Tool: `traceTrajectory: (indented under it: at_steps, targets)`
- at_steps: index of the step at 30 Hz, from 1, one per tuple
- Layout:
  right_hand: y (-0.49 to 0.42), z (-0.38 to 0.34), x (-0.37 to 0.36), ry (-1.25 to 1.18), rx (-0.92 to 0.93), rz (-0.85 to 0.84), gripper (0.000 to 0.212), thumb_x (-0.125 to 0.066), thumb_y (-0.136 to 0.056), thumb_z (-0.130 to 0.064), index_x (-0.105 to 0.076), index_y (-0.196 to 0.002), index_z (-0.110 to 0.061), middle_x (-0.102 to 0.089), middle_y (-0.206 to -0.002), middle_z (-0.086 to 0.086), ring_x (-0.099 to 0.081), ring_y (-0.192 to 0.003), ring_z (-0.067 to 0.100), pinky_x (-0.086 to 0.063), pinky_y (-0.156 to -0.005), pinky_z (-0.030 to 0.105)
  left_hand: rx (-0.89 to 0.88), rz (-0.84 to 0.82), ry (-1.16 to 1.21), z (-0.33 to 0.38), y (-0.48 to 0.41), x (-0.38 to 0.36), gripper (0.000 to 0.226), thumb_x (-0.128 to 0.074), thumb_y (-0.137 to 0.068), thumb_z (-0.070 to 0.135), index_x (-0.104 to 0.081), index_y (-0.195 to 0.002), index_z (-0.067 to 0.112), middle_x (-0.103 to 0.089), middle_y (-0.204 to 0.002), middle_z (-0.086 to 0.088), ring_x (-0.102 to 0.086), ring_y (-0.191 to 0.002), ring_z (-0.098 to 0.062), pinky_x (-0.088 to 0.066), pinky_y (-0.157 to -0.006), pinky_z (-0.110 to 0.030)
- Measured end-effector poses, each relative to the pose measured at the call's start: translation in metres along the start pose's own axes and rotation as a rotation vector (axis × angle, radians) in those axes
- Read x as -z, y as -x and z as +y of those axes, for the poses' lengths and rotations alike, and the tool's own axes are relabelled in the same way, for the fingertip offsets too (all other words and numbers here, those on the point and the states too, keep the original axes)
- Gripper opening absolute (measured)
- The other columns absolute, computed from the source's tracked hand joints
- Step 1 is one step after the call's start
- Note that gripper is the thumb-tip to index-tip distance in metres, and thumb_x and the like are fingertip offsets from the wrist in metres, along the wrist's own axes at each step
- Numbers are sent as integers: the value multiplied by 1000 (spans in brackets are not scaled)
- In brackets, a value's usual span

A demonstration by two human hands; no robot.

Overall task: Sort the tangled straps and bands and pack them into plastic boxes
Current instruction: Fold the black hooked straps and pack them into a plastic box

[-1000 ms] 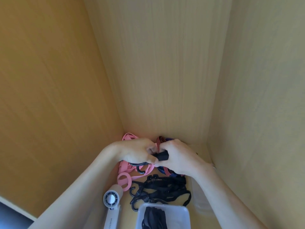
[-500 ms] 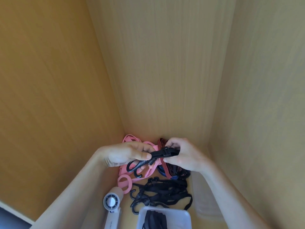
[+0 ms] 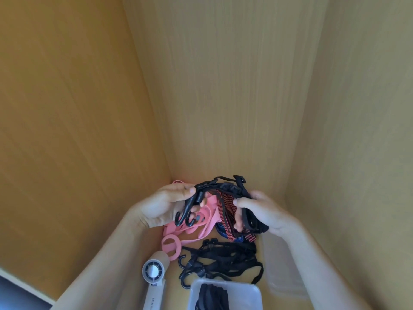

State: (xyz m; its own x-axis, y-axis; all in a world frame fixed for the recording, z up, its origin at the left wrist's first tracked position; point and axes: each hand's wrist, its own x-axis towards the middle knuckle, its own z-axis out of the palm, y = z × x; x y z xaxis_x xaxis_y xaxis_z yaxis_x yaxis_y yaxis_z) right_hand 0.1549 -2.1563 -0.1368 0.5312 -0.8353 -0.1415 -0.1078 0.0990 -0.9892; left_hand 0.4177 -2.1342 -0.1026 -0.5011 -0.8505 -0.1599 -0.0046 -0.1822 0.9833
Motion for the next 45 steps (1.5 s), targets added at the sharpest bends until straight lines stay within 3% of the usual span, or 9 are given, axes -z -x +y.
traceTrajectory:
  at_steps: [5, 9, 15, 21, 26, 33, 38, 42, 45]
  targets:
    - [-2, 14, -14, -228, -31, -50, 23, -71, -91, -28, -63, -91, -7, -44, -57, 4, -41, -47, 17, -44, -54, 29, -54, 197, 55, -4, -5, -4, 34, -54, -100, 24, -55, -119, -4, -61, -93, -11, -53, -74, -17, -45, -69, -31]
    - [-6, 19, -25, 86, -91, -26, 48, -86, -67, -43, -71, -100, -12, -70, -88, 4, -69, -84, 21, -55, -81, 33, -70, 302, 14, -5, -8, -13, 26, -45, -104, 21, -58, -109, -2, -63, -88, -9, -57, -72, -17, -47, -66, -30]
    - [-7, 22, -30, 208, -28, 46, 19, -68, -90, -24, -69, -88, -5, -68, -83, 4, -66, -83, 15, -48, -88, 31, -94, 434, 70, -13, -10, -18, 20, -46, -106, 17, -60, -101, 3, -64, -81, -9, -59, -71, -20, -48, -69, -35]
    - [1, 14, -65, -100, 36, 62, 29, -48, -107, -21, -58, -84, -6, -51, -57, 4, -47, -50, 19, -53, -59, 36, -138, 713, -145, -28, -17, -24, 24, -50, -105, 24, -58, -118, 6, -70, -106, -16, -66, -90, -25, -54, -87, -42]
    - [3, 13, -104, -298, 25, 37, 35, -39, -109, -26, -61, -90, -5, -51, -58, 4, -47, -50, 18, -51, -54, 33, -204, 854, -10, -31, -25, -37, 21, -49, -106, 22, -55, -119, 6, -67, -98, -12, -63, -63, -9, -52, -58, -23]
    - [2, 22, -108, -132, -84, -63, 37, -39, -109, -35, -60, -94, -9, -61, -72, 6, -62, -60, 21, -51, -43, 29, -228, 894, 163, -28, -27, -52, 14, -50, -106, 21, -51, -115, 12, -67, -118, -24, -68, -105, -37, -54, -98, -51]
    - [-3, 37, -113, 46, -43, 19, 40, -36, -110, -34, -54, -84, -9, -56, -66, 3, -54, -53, 19, -39, -46, 27, -216, 855, 318, -27, -28, -62, 20, -48, -107, 27, -49, -118, 11, -69, -117, -20, -66, -84, -28, -57, -65, -38]
    - [-4, 42, -104, 115, 4, -13, 40, -36, -109, -36, -51, -81, -13, -54, -64, 2, -50, -51, 19, -41, -51, 24, -215, 834, 412, -28, -27, -67, 24, -41, -108, 21, -49, -124, 5, -70, -113, -16, -64, -95, -30, -52, -82, -43]
    - [-3, 43, -96, 223, 30, -4, 40, -36, -108, -36, -51, -78, -14, -53, -57, -4, -49, -54, 21, -53, -77, 47, -211, 767, 447, -28, -24, -70, 23, -37, -109, 17, -48, -124, 3, -70, -121, -21, -67, -99, -25, -53, -82, -32]
